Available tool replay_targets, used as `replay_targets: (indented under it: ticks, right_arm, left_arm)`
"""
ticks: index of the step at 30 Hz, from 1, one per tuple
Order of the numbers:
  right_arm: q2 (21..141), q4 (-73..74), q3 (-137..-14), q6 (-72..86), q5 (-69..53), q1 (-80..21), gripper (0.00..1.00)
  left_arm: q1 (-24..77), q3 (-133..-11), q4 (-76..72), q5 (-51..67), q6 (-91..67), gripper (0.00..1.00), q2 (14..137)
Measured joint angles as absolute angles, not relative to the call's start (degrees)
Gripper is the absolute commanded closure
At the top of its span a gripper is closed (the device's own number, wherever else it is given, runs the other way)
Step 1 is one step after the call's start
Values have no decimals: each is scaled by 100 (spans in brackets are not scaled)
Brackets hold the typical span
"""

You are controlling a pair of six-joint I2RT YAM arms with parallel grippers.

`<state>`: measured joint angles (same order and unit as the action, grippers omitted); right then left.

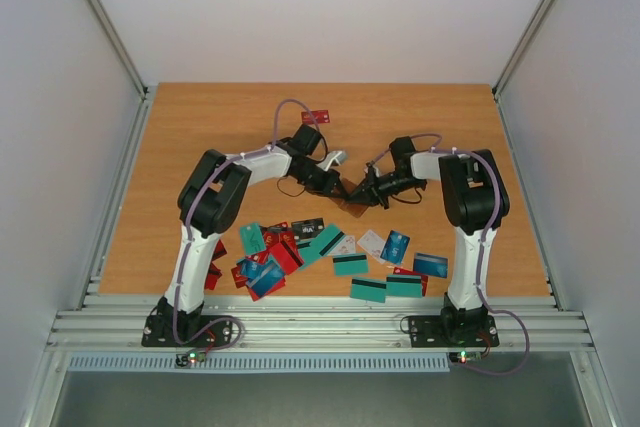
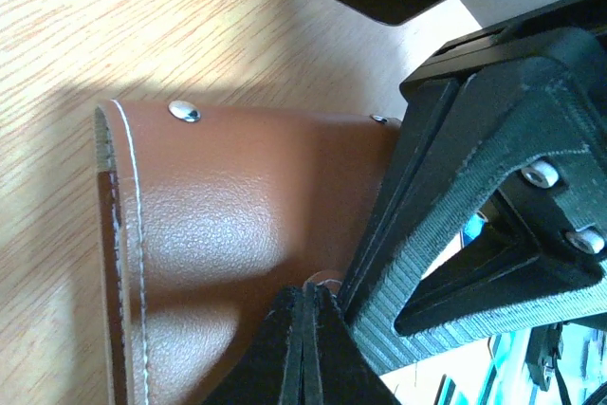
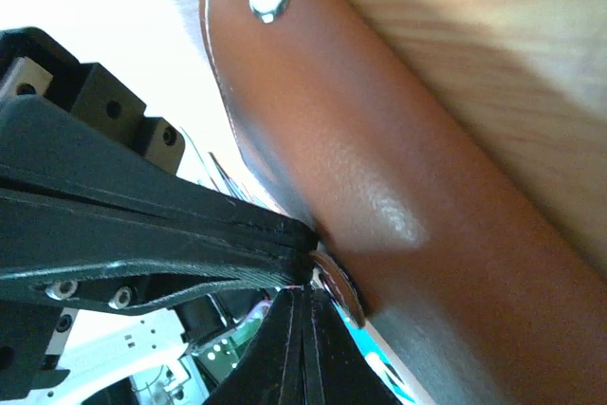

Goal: Put the credit cards into the card holder

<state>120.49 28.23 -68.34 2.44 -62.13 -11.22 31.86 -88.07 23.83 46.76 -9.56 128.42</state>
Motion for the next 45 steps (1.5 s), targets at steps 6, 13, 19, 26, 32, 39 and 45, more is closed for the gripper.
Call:
replay_targets:
  ticks: [6,13,19,26,32,39,45]
  right_arm:
    - [11968,3271,-6845,-183,-5837,-1234,99]
    - [11896,3660,-7100,-311,-5336,-1385,99]
    - [11747,3983,-7271,-331,-4840,-1466,99]
    - [11196,4512,-7618,-366,-4313,-1452,96]
    - [10200,4810,-8289,-515,-3975,-1450,62]
    - [9011,4939,-8433,-711,-3183,-1374,25]
    - [8294,4897,-8219,-880,-2515,-1221,3]
  left_arm:
    - [3212,-8853,2443,4661,-974,99,12862]
    - [3223,-8851,2432,4663,-1090,78,12853]
    - [3251,-8910,2497,4377,-1179,59,12689]
    - [3100,-9043,2768,3826,-1201,50,12298]
    - [2932,-9063,3070,3378,-1140,29,11456]
    - [2895,-8661,3354,2585,-1004,1,9904]
    - [2880,-8062,3885,1678,-834,1,8930]
